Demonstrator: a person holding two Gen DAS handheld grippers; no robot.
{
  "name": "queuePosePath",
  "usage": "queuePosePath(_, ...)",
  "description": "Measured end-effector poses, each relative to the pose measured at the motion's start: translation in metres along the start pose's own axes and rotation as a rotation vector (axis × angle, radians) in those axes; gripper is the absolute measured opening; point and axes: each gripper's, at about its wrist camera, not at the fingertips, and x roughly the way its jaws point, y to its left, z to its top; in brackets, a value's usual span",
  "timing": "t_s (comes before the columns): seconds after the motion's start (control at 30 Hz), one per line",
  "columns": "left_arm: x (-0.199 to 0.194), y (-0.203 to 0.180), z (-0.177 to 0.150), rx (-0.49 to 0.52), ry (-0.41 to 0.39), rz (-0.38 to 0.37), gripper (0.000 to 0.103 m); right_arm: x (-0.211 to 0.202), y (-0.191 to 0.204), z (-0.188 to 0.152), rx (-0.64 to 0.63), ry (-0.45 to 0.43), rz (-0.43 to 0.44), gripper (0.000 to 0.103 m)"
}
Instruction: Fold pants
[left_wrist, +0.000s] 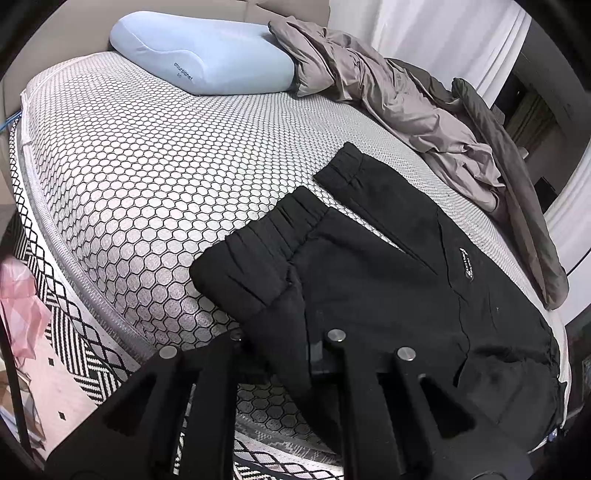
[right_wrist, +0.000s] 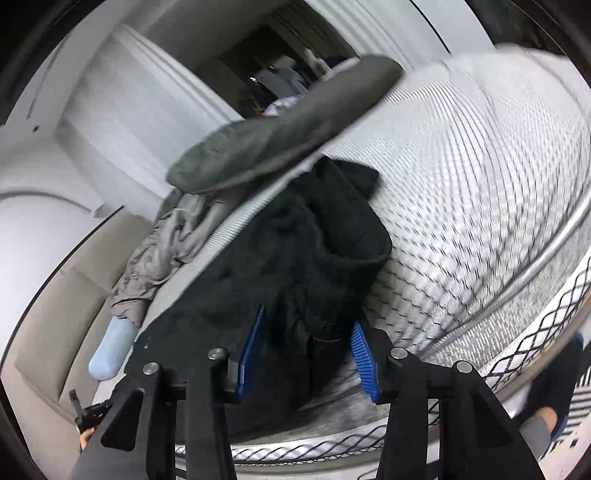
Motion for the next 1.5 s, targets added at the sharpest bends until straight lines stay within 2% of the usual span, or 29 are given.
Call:
queuePosePath(0.07, 0.001, 0.0, 0.0, -0.003, 0.002, -0.002, 0.007, 0.008, -0.01, 0.001, 0.055, -0.016, 0.043, 0.046)
queuePosePath(0.1, 0.002, -0.001, 0.0, -0.003, 0.004, -0.001, 0.007, 0.011, -0.014, 0.005, 0.081, -0.032, 0.068, 0.041)
queuePosePath(0.13, 0.003, -0.002, 0.001, -0.001, 0.006, 0.002, 0.007, 0.014, -0.015, 0.007, 0.092, -0.036, 0.061, 0.027)
queuePosePath(0.2, 0.0, -0.004, 0.001, 0.01, 0.007, 0.003, 0.007, 0.016, -0.012, 0.015, 0.097, -0.016, 0.01, 0.015)
queuePosePath(0.23, -0.002, -0.003, 0.002, 0.013, 0.006, -0.001, 0.007, 0.009, -0.005, 0.018, 0.081, -0.022, -0.013, 0.013)
queuePosePath(0.37, -0.005, 0.006, -0.003, 0.011, 0.033, -0.016, 0.008, -0.032, 0.011, 0.015, 0.047, -0.062, -0.055, 0.012)
queuePosePath(0.43, 0.001, 0.01, -0.006, -0.004, 0.048, -0.033, 0.008, -0.02, -0.001, 0.005, 0.085, 0.024, -0.14, 0.012)
queuePosePath(0.5, 0.002, 0.011, -0.004, -0.015, 0.048, -0.044, 0.007, -0.013, -0.004, 0.0, 0.122, 0.057, -0.148, 0.012)
queuePosePath(0.73, -0.017, 0.017, 0.023, -0.061, 0.025, -0.156, 0.007, -0.056, 0.038, 0.022, 0.048, -0.075, -0.102, 0.012)
queuePosePath(0.87, -0.022, -0.005, 0.058, -0.041, -0.018, -0.202, 0.007, -0.048, 0.09, 0.058, -0.018, -0.163, -0.102, 0.011)
queuePosePath(0.97, -0.016, -0.031, 0.092, -0.033, -0.056, -0.228, 0.007, -0.029, 0.118, 0.095, -0.063, -0.23, -0.135, 0.011)
queuePosePath(1.07, -0.002, -0.074, 0.127, 0.014, -0.095, -0.191, 0.007, 0.005, 0.134, 0.139, -0.091, -0.245, -0.186, 0.011)
queuePosePath(1.2, 0.028, -0.132, 0.174, 0.066, -0.095, -0.14, 0.008, 0.069, 0.142, 0.195, -0.093, -0.22, -0.247, 0.011)
queuePosePath(1.23, 0.037, -0.144, 0.185, 0.056, -0.105, -0.13, 0.013, 0.089, 0.144, 0.206, -0.099, -0.208, -0.258, 0.012)
queuePosePath(1.27, 0.046, -0.153, 0.195, 0.049, -0.114, -0.101, 0.032, 0.111, 0.144, 0.22, -0.097, -0.182, -0.252, 0.012)
queuePosePath(1.3, 0.057, -0.162, 0.206, 0.053, -0.117, -0.027, 0.042, 0.134, 0.146, 0.236, -0.097, -0.157, -0.288, 0.019)
queuePosePath(1.33, 0.065, -0.168, 0.213, 0.053, -0.115, 0.002, 0.06, 0.157, 0.149, 0.25, -0.1, -0.122, -0.356, 0.033)
queuePosePath(1.37, 0.075, -0.173, 0.219, 0.057, -0.1, 0.015, 0.066, 0.171, 0.15, 0.26, -0.108, -0.106, -0.396, 0.041)
queuePosePath(1.4, 0.082, -0.177, 0.223, 0.061, -0.069, 0.017, 0.067, 0.179, 0.152, 0.266, -0.11, -0.098, -0.416, 0.056)
queuePosePath(1.43, 0.084, -0.177, 0.223, 0.066, -0.048, 0.013, 0.07, 0.183, 0.153, 0.267, -0.116, -0.092, -0.43, 0.063)
queuePosePath(1.5, 0.083, -0.175, 0.217, 0.09, -0.033, -0.001, 0.078, 0.18, 0.158, 0.259, -0.146, -0.092, -0.441, 0.067)
